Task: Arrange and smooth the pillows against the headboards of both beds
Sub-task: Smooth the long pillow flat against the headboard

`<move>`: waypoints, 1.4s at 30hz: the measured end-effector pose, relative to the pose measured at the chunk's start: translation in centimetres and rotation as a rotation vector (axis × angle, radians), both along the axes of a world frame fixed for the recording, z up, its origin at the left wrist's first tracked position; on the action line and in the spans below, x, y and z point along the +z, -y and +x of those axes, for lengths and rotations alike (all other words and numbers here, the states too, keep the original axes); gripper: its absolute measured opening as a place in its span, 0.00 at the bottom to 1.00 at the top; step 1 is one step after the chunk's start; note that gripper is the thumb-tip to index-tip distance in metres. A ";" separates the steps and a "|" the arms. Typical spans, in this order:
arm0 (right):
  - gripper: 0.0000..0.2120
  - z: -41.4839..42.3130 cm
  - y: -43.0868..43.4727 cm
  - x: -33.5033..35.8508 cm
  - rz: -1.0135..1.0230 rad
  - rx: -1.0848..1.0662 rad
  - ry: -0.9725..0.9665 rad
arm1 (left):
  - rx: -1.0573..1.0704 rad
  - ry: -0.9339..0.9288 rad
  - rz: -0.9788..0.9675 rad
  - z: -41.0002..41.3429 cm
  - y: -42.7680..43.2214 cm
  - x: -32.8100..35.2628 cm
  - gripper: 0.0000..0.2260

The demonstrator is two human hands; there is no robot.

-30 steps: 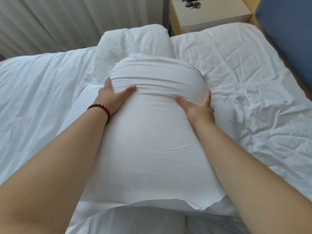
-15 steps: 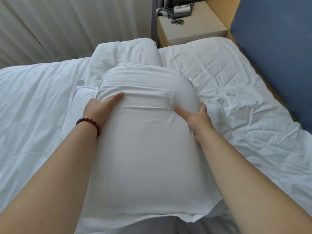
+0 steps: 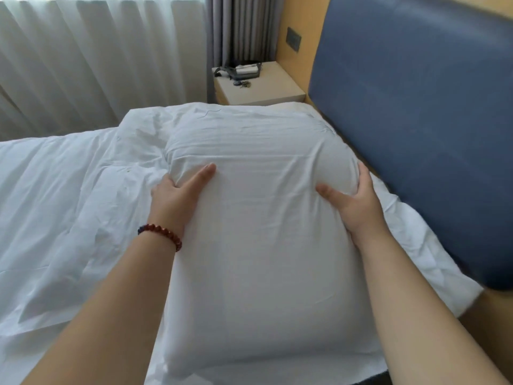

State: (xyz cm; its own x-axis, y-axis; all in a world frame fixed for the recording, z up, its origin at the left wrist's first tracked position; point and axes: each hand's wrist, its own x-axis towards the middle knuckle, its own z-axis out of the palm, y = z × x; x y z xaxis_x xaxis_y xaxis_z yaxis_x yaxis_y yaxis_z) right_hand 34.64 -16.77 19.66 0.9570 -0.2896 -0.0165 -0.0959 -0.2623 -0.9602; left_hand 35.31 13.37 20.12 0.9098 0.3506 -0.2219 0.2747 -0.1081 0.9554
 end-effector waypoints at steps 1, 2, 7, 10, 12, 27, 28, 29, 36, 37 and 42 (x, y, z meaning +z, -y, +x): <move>0.53 -1.1 0.8 0.6 -0.006 -0.018 0.017 | -0.006 0.013 0.008 -0.5 0.8 0.3 0.40; 0.53 -2.1 1.7 1.3 -0.017 -0.037 0.032 | -0.015 0.035 0.002 -1.1 1.7 0.9 0.37; 0.53 -6.0 7.3 4.3 0.000 -0.166 0.080 | -0.047 0.142 0.031 -4.4 6.9 3.3 0.34; 0.44 -7.4 11.6 6.3 0.106 -0.213 0.026 | -0.022 0.213 0.062 -6.4 11.0 4.7 0.32; 0.29 -8.6 14.7 7.6 0.146 -0.155 0.012 | -0.033 0.285 0.055 -8.2 14.6 6.1 0.23; 0.29 -9.7 32.6 11.3 -0.031 -0.044 0.235 | 0.094 0.425 -0.029 -13.6 33.4 7.9 0.36; 0.29 -9.4 32.8 11.1 -0.028 -0.041 0.253 | 0.100 0.433 -0.028 -13.3 33.8 8.0 0.36; 0.29 -9.1 33.0 11.0 -0.021 -0.042 0.269 | 0.103 0.441 -0.024 -12.9 34.1 8.1 0.36; 0.28 -5.3 35.3 11.1 0.002 -0.007 0.348 | 0.175 0.485 0.008 -9.9 36.9 8.4 0.37; 0.29 -4.6 35.9 11.1 0.004 -0.004 0.355 | 0.187 0.491 0.020 -9.4 37.4 8.5 0.37; 0.25 -0.3 39.2 11.1 0.041 0.058 0.368 | 0.255 0.523 0.077 -7.0 41.2 8.7 0.35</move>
